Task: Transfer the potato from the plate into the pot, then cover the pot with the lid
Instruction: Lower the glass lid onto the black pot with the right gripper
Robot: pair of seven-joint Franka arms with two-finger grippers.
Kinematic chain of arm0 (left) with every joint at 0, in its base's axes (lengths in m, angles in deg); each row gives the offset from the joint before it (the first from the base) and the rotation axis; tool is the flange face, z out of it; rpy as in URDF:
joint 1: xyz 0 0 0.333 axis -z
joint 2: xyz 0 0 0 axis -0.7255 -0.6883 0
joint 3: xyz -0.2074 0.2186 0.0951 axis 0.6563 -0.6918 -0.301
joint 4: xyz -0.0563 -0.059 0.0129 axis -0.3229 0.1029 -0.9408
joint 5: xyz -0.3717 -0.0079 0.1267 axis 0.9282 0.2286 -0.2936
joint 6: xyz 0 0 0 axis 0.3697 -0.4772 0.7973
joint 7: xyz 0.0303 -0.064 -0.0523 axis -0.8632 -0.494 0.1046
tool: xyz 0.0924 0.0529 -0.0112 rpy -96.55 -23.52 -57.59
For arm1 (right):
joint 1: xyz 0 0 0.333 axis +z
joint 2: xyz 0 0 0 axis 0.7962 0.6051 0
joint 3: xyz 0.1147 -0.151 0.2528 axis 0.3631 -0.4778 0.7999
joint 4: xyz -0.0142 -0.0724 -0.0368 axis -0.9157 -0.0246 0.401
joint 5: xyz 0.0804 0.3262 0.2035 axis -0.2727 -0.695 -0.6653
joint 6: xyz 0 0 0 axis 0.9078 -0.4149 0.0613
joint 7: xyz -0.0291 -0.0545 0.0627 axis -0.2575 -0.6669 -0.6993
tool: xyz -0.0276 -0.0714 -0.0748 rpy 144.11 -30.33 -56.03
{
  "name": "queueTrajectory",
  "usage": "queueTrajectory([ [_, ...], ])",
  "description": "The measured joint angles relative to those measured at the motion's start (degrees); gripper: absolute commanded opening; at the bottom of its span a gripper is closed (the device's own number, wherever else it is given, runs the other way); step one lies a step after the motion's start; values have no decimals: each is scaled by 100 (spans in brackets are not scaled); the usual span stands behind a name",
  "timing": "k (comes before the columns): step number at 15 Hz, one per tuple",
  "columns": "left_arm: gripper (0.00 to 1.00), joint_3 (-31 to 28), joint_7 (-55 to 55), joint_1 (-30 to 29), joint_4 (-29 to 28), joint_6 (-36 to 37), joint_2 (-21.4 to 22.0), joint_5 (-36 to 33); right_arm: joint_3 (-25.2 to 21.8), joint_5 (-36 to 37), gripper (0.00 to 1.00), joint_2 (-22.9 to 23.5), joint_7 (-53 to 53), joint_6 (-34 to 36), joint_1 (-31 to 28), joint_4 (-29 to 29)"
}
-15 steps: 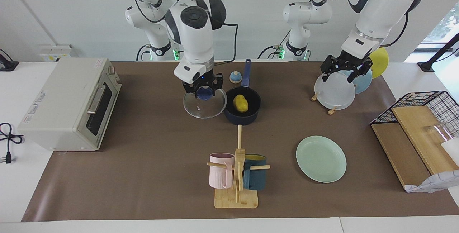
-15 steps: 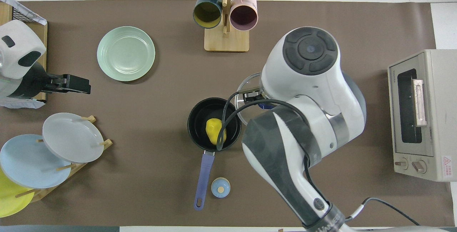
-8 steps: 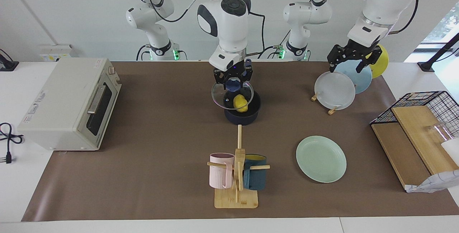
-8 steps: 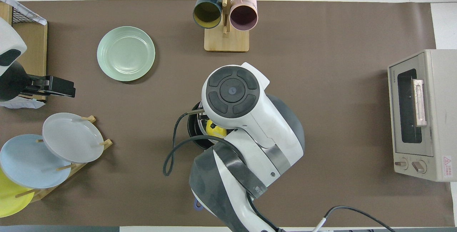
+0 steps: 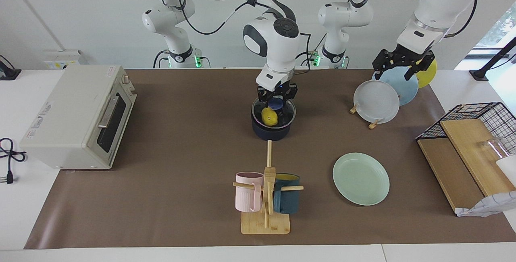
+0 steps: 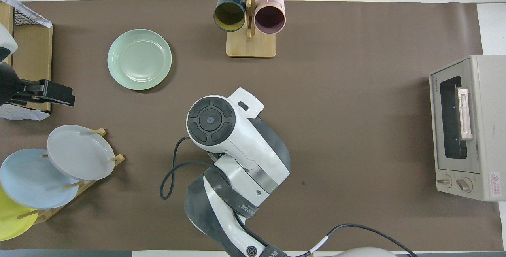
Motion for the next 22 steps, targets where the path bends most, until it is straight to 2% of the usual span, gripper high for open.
queueTrajectory([
  [2,100,5,-2,-1,157,55,-39,-6,-10,0,0,0,0,0,0,0],
  [10,100,60,-7,-1,-326,-6,0,-7,-36,0,0,79,0,0,-27,-22],
  [22,100,86,131,0,-382,-71,46,69,-36,-7,0,94,1,-131,-27,-108],
])
